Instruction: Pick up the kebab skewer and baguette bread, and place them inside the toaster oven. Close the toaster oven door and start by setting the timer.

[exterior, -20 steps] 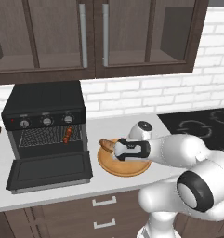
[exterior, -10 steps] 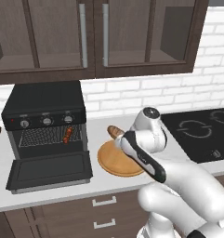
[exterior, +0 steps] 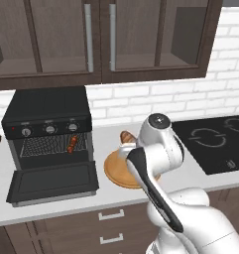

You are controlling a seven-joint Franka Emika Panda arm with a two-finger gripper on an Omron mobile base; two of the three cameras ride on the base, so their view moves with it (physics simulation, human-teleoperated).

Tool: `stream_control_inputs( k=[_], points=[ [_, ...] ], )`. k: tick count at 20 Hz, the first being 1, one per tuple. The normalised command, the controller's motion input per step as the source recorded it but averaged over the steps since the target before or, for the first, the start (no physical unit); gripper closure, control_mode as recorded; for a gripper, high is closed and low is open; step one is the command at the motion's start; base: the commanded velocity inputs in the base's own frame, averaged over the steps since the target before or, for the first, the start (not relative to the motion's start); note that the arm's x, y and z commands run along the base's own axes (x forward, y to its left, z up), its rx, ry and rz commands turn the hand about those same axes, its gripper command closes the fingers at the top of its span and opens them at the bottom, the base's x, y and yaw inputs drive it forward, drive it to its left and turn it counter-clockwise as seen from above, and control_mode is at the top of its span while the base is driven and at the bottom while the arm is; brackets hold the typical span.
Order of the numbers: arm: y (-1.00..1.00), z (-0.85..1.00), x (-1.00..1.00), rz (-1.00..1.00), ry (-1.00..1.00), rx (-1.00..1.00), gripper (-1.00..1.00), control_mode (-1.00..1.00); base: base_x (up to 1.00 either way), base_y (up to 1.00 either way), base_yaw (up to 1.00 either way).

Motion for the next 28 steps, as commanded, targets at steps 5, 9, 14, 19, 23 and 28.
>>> stream_control_inputs(
  k=[5,9,14,19,23,28],
  points=[
    [0.66,0.38,-0.55,-0.21,0.0,0.0,1.0,-1.0,0.0,0.0,0.0],
    [0.84,0.14,-0.28,-0.15,0.0,0.0,1.0,-1.0,0.0,0.0,0.0],
    [0.8,0.06,-0.06,-0.04,0.0,0.01,1.0,-1.0,0.0,0.0,0.0],
    [0.67,0.03,0.0,0.0,0.08,0.04,1.0,-1.0,0.0,0.0,0.0],
    [0.62,0.0,0.0,0.0,0.06,0.05,1.0,-1.0,0.0,0.0,0.0],
    [0.62,-0.08,0.04,0.0,0.02,0.02,1.0,-1.0,0.0,0.0,0.0]
  ],
)
